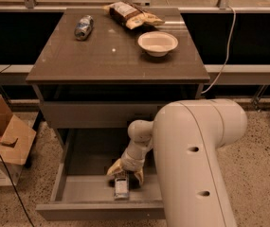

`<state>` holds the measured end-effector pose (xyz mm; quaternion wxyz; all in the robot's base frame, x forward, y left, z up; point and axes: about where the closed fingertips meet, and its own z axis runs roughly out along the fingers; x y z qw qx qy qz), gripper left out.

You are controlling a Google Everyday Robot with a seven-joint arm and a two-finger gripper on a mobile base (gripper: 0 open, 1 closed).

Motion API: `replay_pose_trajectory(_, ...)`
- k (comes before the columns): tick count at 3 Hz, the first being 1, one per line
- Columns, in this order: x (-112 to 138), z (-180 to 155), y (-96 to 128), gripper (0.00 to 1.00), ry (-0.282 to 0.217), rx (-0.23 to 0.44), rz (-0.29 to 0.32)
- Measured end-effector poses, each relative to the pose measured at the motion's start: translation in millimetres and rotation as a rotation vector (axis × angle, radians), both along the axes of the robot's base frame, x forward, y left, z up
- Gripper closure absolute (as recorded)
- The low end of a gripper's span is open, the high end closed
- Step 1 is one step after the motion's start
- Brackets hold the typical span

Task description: Pick blue plastic bottle from middle drawer and place on counter

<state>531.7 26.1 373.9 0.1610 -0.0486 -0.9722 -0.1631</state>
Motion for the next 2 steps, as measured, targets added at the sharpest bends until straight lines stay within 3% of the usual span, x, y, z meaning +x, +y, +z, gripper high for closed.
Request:
replay_pose_trajectory(1,-0.4,-12.5,10.7,0.42,0.008,-0.026,-0.006)
replay_pose_trajectory(2,0.4,-8.0,11.5,0.73,0.001,-0.025,-0.008)
